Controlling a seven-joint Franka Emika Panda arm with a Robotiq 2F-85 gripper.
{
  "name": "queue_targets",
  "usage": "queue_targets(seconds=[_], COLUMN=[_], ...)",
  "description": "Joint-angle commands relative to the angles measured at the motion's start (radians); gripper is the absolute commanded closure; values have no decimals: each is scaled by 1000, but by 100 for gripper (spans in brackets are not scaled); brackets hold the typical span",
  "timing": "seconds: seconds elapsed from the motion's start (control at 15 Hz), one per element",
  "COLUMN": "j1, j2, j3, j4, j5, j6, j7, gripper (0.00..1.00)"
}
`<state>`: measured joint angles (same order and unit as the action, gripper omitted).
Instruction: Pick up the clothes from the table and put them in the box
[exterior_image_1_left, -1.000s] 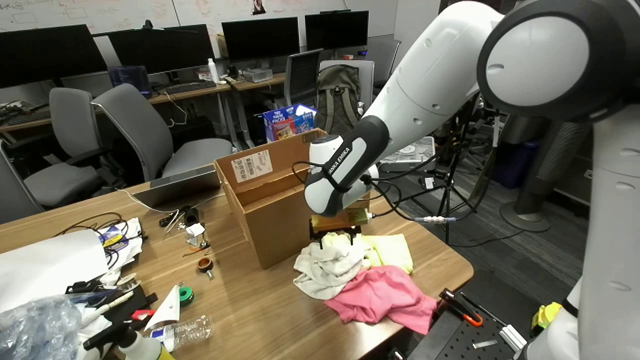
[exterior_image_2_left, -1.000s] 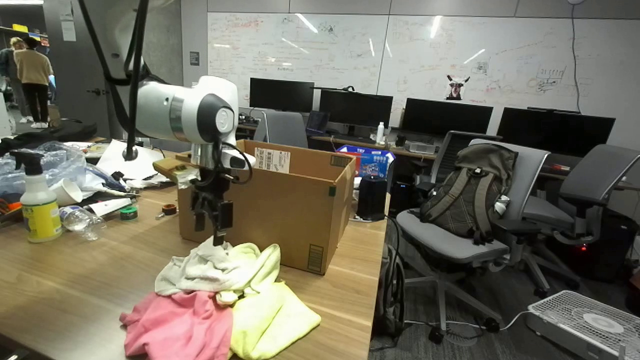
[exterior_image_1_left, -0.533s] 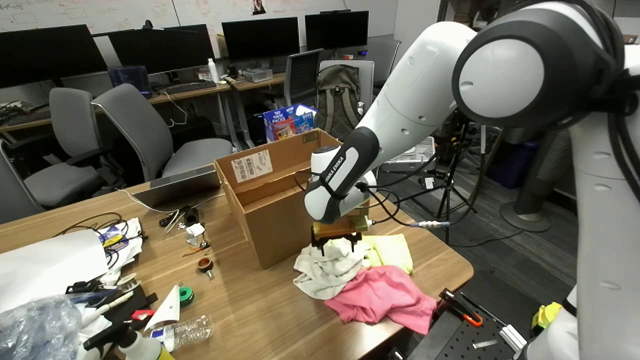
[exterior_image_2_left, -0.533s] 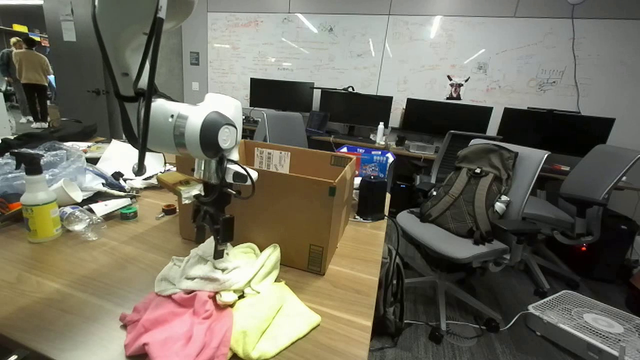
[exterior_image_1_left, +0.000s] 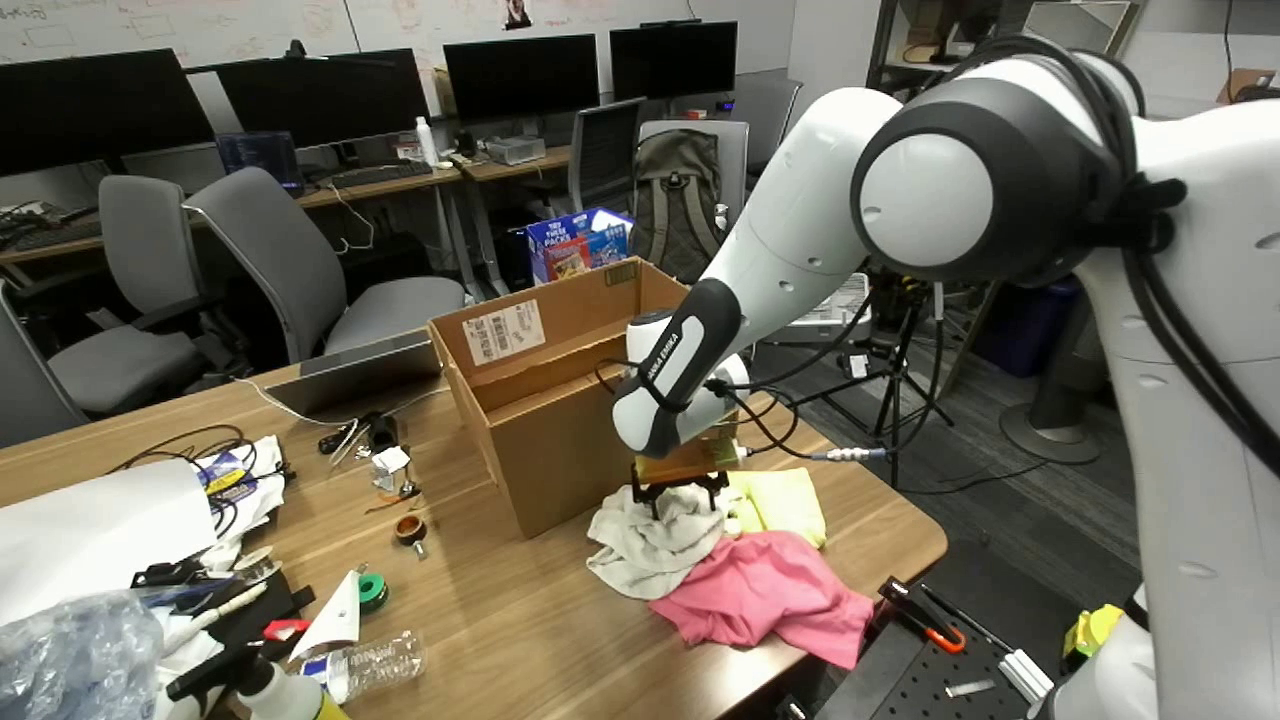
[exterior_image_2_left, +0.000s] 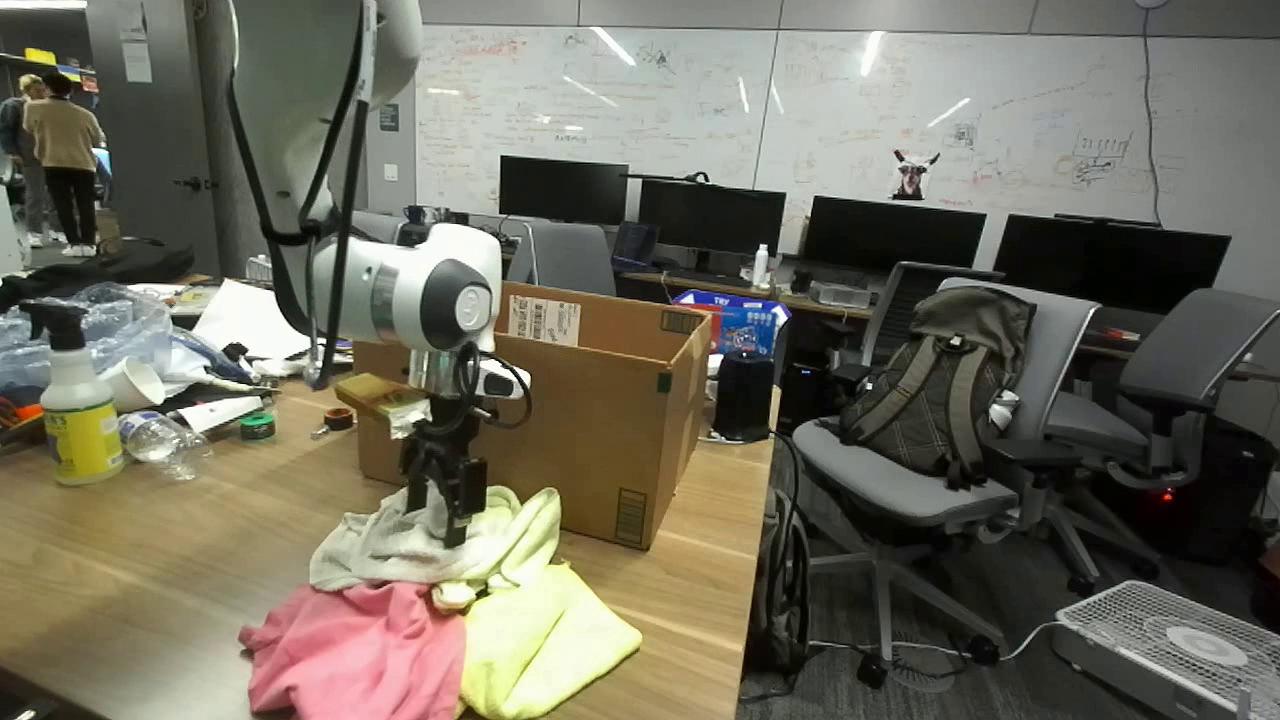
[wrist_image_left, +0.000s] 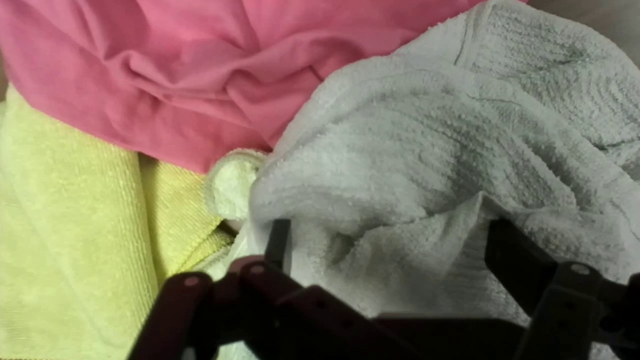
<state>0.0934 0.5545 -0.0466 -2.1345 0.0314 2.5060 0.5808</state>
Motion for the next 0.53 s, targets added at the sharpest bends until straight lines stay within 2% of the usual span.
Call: queue_targets(seconds=[0.0, 0.47], j1=[10, 10], j2=[53, 97], j3=[-14, -18], j4=[50, 91], j5=[11, 19], j6=[4, 0], j7=[-51, -89], gripper=[0, 0])
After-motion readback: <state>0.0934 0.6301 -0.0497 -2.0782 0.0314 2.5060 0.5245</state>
